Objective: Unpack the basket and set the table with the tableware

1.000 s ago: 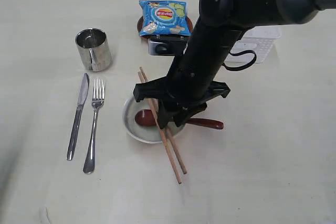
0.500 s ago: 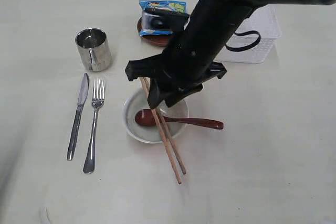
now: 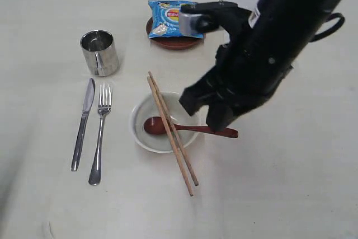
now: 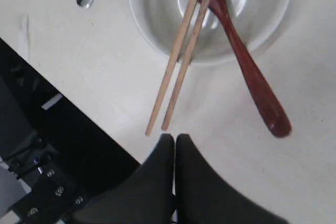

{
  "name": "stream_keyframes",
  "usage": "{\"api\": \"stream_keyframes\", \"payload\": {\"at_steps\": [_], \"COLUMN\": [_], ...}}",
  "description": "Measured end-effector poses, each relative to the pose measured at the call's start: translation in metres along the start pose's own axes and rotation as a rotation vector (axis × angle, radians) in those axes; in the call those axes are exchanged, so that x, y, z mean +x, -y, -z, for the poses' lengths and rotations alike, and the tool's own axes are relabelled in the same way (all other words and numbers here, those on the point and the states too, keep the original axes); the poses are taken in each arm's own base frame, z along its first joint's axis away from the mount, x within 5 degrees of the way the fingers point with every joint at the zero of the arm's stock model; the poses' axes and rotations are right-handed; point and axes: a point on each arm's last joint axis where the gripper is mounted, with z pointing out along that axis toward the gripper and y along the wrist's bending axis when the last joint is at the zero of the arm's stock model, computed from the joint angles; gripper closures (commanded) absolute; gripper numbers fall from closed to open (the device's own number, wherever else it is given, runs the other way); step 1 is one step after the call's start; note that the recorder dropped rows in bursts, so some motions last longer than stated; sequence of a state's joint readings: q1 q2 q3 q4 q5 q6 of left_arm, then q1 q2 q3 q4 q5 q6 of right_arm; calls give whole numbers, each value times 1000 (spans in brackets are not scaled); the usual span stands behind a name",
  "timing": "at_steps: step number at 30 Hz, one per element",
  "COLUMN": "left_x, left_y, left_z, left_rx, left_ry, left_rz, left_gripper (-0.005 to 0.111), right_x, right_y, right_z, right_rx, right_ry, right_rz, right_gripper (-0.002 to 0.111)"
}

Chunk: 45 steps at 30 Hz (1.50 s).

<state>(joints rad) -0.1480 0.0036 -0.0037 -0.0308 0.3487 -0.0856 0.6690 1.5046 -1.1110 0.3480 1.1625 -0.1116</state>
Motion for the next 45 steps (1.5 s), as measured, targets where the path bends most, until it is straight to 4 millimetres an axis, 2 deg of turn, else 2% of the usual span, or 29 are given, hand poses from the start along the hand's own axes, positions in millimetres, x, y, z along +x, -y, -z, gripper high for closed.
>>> {"api": "stream_keyframes", "payload": {"at_steps": [3, 6, 10, 15, 20, 45], "left_x": [0, 0, 0, 0, 0, 0], "left_y": [0, 0, 0, 0, 0, 0], "left_z": [0, 0, 0, 0, 0, 0], "left_rx": [0, 0, 0, 0, 0, 0], "left_ry": [0, 0, 0, 0, 0, 0], "left_rz": [0, 0, 0, 0, 0, 0], "left_gripper": [107, 107, 107, 107, 107, 107], "right_x": [23, 55, 72, 66, 57, 49], "right_y": [-1, -18, -40, -33, -31, -28], "right_z": [-6, -20, -49, -85, -102, -107], "right_rx": [1, -1, 2, 33, 25, 55], "right_ry": [-37, -85, -103, -130, -111, -35], "right_rz": [20, 125, 248, 232, 218, 141], "right_gripper": [109, 109, 109, 109, 109, 109]}}
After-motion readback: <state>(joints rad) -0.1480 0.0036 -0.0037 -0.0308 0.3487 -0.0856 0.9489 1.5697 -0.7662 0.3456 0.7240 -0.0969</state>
